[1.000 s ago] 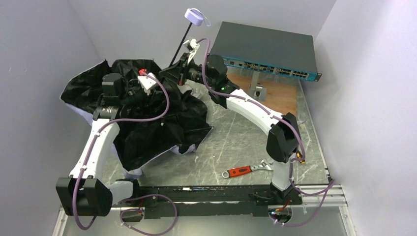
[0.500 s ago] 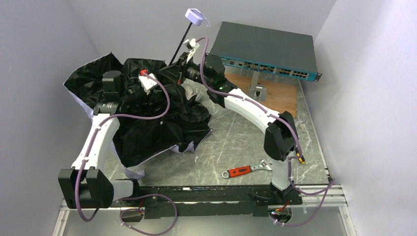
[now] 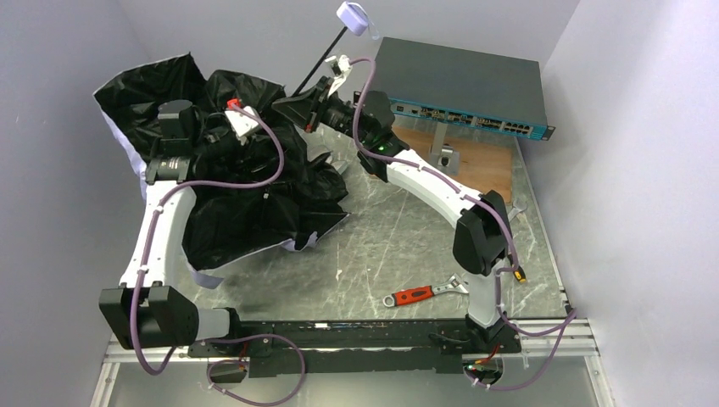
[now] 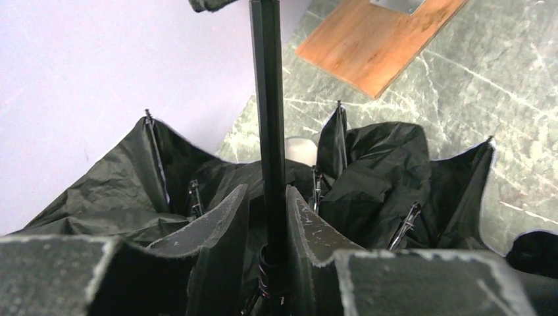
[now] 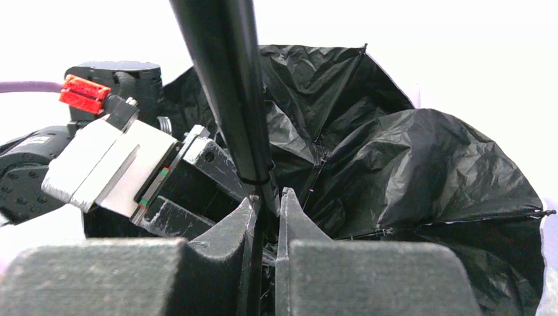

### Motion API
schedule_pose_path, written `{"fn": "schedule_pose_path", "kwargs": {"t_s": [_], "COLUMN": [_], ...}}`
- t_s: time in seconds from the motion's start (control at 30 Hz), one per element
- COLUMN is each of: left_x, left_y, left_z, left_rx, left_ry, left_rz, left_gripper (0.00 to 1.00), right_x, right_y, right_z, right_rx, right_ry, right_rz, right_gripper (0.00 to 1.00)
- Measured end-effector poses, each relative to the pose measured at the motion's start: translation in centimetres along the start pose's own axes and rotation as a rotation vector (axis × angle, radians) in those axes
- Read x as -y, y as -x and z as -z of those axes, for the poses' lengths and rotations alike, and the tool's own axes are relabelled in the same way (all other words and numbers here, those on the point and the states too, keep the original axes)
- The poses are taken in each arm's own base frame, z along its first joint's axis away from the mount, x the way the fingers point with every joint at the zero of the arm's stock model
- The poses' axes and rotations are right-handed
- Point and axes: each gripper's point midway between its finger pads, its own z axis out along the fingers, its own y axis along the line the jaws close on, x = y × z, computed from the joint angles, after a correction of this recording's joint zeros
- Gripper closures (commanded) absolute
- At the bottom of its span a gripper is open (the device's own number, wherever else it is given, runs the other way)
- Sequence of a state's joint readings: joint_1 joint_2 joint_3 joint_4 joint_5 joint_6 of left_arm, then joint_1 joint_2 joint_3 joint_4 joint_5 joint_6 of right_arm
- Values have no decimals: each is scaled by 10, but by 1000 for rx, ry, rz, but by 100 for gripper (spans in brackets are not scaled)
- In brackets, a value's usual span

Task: Open the umbrella

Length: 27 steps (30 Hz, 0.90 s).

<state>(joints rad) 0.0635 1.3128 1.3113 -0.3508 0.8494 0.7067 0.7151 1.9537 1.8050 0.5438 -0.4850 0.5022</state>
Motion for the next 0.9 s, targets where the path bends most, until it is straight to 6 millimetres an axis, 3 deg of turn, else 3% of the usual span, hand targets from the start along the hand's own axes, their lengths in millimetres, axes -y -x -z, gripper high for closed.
{"fn": "schedule_pose_path", "kwargs": {"t_s": [0.07,0.13,0.2,0.27,0.3,0.4,0.47,0.5,0.57,0.63,0.7,0.8,0.9], "left_x": [-2,-3,-3,-20,-35,-64,-65,-64,-64,-63,-56,-54,-60], "left_y": [12,27,45,45,42,36,39,41,44,47,49,61,82], "left_z": [5,11,18,32,42,62,62,61,63,67,75,91,102], "left_rx": [17,40,72,41,15,-47,-51,-61,-65,-71,-82,-93,-83], "left_ry": [-8,-16,-24,55,110,232,242,249,256,279,301,347,393], "left_rz": [-6,-15,-34,-59,-67,-81,-89,-114,-141,-216,-307,-445,-583], "left_gripper": [100,100,100,100,100,100,100,100,100,100,100,100,100], "right_x": [-7,-16,-28,-44,-54,-94,-114,-133,-134,-118,-90,-22,40], "right_y": [9,20,33,49,67,126,144,144,136,112,84,47,30], "right_z": [0,2,6,19,27,59,73,89,92,97,104,131,172], "right_rx": [22,49,74,78,99,198,234,228,208,142,55,-89,-194], "right_ry": [25,51,77,120,145,217,251,289,289,249,180,-1,-192], "right_rz": [12,27,37,38,58,158,203,239,241,216,172,96,27], "right_gripper": [97,79,55,38,32,24,20,19,18,18,17,16,16]}}
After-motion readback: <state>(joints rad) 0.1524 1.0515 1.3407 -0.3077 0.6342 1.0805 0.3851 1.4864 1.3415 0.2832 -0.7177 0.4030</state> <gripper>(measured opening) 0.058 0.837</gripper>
